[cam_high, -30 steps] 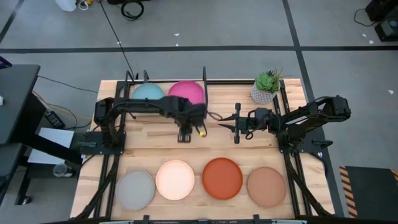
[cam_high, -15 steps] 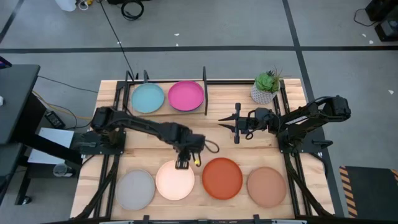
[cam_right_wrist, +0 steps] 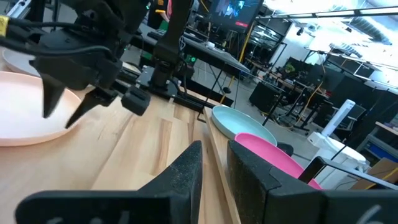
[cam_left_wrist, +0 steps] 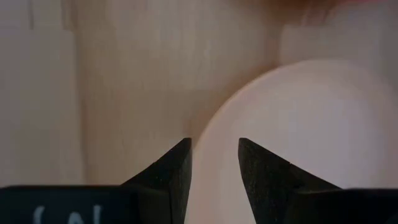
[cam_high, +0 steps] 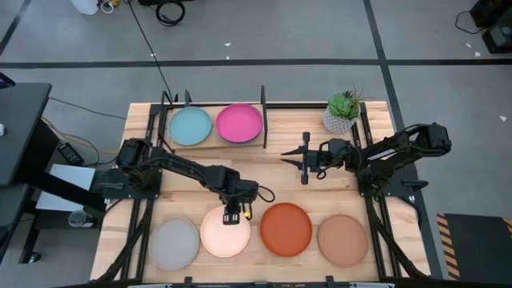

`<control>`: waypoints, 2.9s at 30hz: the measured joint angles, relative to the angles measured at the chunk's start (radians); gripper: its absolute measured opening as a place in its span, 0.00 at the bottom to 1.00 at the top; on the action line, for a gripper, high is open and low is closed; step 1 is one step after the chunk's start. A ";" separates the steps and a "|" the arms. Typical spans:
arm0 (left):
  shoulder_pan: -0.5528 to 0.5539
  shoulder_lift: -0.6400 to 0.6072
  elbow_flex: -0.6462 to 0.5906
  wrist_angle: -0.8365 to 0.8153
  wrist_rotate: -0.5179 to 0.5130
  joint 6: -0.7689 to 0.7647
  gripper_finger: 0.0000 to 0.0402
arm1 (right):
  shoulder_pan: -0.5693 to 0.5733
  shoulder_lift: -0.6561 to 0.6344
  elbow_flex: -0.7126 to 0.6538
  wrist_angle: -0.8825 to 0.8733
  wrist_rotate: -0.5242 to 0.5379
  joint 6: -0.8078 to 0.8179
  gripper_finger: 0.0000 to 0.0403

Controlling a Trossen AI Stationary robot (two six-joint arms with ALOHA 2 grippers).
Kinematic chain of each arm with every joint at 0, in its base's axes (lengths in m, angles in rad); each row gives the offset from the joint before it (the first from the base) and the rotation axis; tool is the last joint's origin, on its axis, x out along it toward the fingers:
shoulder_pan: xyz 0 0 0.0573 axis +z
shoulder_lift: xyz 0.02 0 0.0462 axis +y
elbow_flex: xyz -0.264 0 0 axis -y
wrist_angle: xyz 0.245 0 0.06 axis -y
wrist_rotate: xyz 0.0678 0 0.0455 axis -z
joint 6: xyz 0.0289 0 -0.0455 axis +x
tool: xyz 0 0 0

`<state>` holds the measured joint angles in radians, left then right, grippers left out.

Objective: Place and stack plates onto a shelf
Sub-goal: Stack the light orange plate on top of the light blue plate on the shelf

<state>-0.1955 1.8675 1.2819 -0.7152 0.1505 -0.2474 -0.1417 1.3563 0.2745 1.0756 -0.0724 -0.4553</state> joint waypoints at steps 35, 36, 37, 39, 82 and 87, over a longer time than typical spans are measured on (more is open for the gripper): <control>-0.012 0.079 0.050 -0.193 -0.122 0.196 0.05 | 0.001 0.000 0.000 0.006 -0.001 0.007 0.20; -0.006 0.079 0.050 -0.207 -0.130 0.205 0.05 | 0.001 0.000 0.000 0.006 -0.001 0.007 0.20; 0.000 0.079 0.050 -0.217 -0.131 0.215 0.05 | 0.001 0.000 0.000 0.007 -0.001 0.007 0.20; 0.017 0.079 0.050 -0.230 -0.133 0.240 0.04 | 0.001 0.000 0.000 0.007 -0.001 0.007 0.20; 0.234 0.079 0.170 -0.213 -0.074 0.166 0.42 | 0.001 0.000 0.000 0.000 -0.001 0.008 0.20; 0.156 0.080 0.173 -0.094 0.007 -0.007 0.42 | 0.001 0.000 0.000 0.000 -0.001 0.008 0.20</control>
<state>-0.0398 1.9472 1.4551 -0.8097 0.1576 -0.2549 -0.1407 1.3567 0.2746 1.0752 -0.0738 -0.4477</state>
